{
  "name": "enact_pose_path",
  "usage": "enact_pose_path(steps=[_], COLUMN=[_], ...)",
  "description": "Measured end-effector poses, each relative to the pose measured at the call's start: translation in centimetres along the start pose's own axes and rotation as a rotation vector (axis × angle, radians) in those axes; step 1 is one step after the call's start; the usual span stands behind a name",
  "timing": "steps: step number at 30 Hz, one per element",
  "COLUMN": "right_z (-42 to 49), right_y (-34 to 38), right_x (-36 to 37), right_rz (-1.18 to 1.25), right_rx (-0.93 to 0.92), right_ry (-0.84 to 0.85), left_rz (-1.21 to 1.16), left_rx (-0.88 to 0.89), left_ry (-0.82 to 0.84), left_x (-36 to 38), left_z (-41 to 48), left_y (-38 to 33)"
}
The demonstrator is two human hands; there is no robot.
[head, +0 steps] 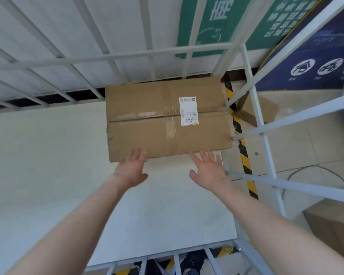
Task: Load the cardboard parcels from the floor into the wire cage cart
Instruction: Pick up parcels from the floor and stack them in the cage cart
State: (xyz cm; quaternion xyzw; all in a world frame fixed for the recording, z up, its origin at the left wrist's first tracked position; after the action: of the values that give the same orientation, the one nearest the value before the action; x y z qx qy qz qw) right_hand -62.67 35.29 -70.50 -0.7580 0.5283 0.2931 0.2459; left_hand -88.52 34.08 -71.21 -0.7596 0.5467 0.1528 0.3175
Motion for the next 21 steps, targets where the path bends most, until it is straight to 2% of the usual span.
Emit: enact_pose_path(steps=[7,14,16,21], right_z=[-14.5,-31.9,-36.3,-47.7], right_y=[2.3,0.7,0.3,-1.0], right_x=[-10.1,-20.0,-20.8,-19.0], right_rz=[0.207,0.301,0.303,0.375], right_rx=[-0.017,-0.054,-0.054,0.013], right_ry=[0.009,-0.127,-0.164,-0.242], left_rz=[-0.167,-0.289,-0.305,-0.241], left_rx=[-0.016,0.018,0.072,0.298], left_ry=[-0.062,-0.188,-0.213,-0.154], left_x=[-4.3,-11.6,-12.4,-10.2], left_z=[-17.2,-33.1,-36.7,-45.0], left_y=[-6.6,-14.1,-16.7,-24.1])
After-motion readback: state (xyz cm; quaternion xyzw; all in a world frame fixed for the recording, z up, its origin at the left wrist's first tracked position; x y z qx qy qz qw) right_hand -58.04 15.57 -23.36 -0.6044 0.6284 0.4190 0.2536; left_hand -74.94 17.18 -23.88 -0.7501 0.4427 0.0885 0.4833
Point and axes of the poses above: each hand's wrist, its own z-axis towards the middle knuckle, its own x-axis out of the palm, y = z × x, the point moved 5 cm from there along z, towards the middle knuckle, and after that the axes turned 11 degrees about -z, right-handed, at the moved point
